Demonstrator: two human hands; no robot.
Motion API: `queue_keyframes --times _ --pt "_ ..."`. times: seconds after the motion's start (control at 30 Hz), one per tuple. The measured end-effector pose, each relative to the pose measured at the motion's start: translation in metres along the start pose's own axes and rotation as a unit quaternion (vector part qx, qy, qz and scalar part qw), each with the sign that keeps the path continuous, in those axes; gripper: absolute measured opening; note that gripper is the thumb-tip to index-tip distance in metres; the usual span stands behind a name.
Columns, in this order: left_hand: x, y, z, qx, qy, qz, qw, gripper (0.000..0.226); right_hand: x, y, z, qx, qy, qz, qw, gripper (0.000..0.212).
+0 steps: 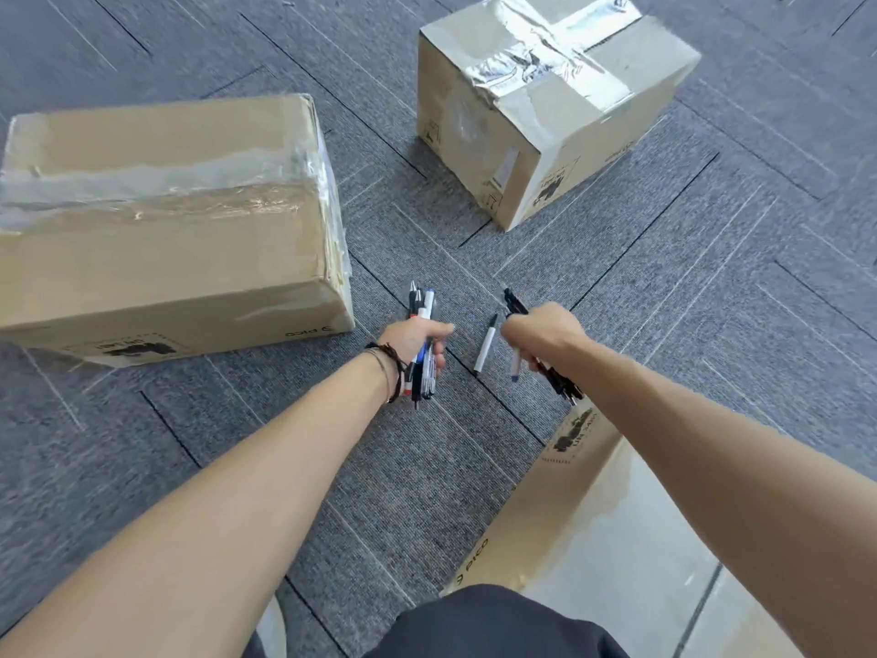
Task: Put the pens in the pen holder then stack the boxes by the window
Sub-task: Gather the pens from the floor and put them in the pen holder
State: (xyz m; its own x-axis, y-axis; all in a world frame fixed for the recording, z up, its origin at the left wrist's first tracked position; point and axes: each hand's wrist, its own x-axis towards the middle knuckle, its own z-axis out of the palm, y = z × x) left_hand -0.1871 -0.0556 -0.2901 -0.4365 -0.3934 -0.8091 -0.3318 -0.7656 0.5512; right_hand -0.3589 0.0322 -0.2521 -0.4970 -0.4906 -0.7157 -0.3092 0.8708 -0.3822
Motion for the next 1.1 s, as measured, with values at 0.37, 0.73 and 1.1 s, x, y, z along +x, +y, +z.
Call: queue_keyframes --times 0.37,0.73,1.1 --pt "0.018 0.006 0.072 0.603 0.209 0.150 0.755 0.044 -0.039 0.003 -0.063 0.104 -0.012 -0.001 0.994 0.011" --pt "0.009 0.002 0.090 0.345 0.093 0.106 0.928 0.027 -0.062 -0.003 -0.053 0.143 -0.033 -0.007 0.989 0.006" --pt "-0.158 0.058 0.069 0.086 0.052 0.001 0.995 0.019 -0.165 -0.057 -0.057 0.245 -0.080 0.031 0.966 0.006"
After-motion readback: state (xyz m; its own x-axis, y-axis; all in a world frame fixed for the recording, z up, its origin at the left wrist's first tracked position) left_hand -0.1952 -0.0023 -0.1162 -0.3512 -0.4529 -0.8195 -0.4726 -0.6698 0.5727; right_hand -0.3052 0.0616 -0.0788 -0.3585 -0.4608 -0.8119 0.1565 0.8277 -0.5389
